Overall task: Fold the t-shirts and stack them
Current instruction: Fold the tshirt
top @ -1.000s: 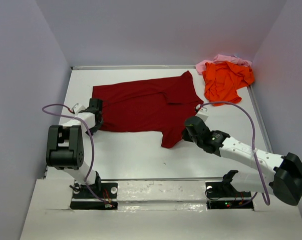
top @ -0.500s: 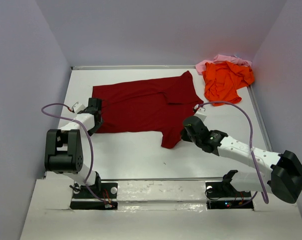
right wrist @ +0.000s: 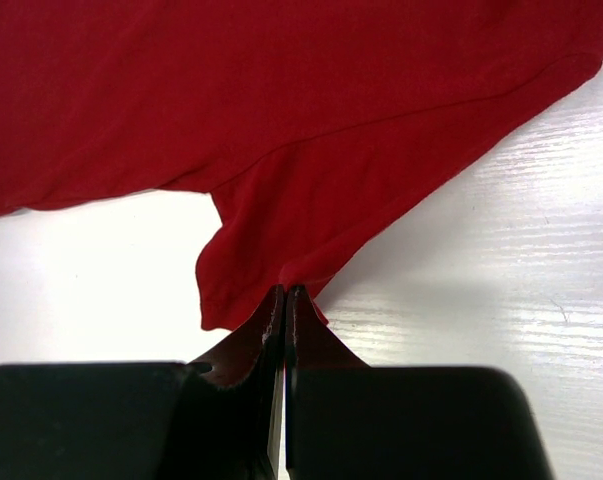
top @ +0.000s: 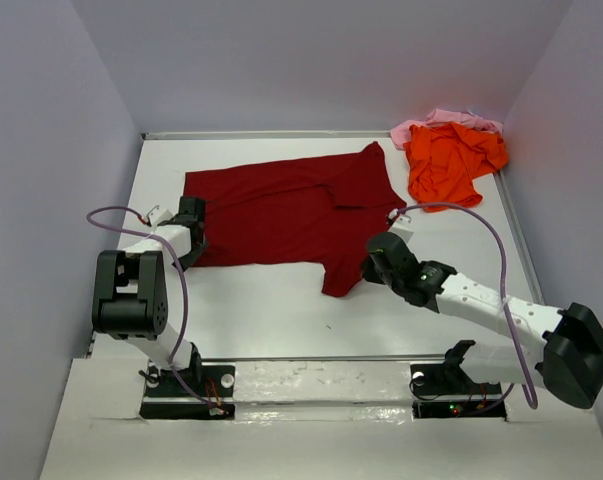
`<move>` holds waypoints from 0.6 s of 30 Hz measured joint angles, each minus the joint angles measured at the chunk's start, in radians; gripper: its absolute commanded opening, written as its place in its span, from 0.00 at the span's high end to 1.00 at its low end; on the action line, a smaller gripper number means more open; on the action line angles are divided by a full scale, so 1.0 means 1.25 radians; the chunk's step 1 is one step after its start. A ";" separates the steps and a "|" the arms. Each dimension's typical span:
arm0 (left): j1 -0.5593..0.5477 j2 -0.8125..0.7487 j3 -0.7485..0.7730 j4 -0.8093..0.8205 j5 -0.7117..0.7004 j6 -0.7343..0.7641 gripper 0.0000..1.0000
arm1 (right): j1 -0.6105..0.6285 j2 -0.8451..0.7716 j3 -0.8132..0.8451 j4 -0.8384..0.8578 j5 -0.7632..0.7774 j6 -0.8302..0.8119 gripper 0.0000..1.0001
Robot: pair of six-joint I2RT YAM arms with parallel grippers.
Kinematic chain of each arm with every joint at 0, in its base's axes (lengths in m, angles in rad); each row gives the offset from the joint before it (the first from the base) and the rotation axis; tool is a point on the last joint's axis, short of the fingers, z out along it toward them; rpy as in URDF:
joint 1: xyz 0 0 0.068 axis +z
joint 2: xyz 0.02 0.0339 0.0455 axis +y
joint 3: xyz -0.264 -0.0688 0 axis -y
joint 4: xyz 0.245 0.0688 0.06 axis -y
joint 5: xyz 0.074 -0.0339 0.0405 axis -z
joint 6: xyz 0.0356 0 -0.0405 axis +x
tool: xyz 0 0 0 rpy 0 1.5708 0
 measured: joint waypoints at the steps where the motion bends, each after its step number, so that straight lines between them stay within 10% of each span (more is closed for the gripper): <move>1: 0.000 0.001 0.001 0.001 -0.001 0.000 0.44 | 0.000 -0.001 -0.002 0.001 0.000 0.000 1.00; 9: 0.000 0.002 -0.004 0.021 -0.003 0.002 0.92 | -0.001 -0.003 -0.011 0.001 -0.003 0.000 1.00; 18: 0.000 -0.012 -0.026 0.062 0.009 0.009 1.00 | -0.001 -0.012 -0.016 0.001 -0.006 -0.002 1.00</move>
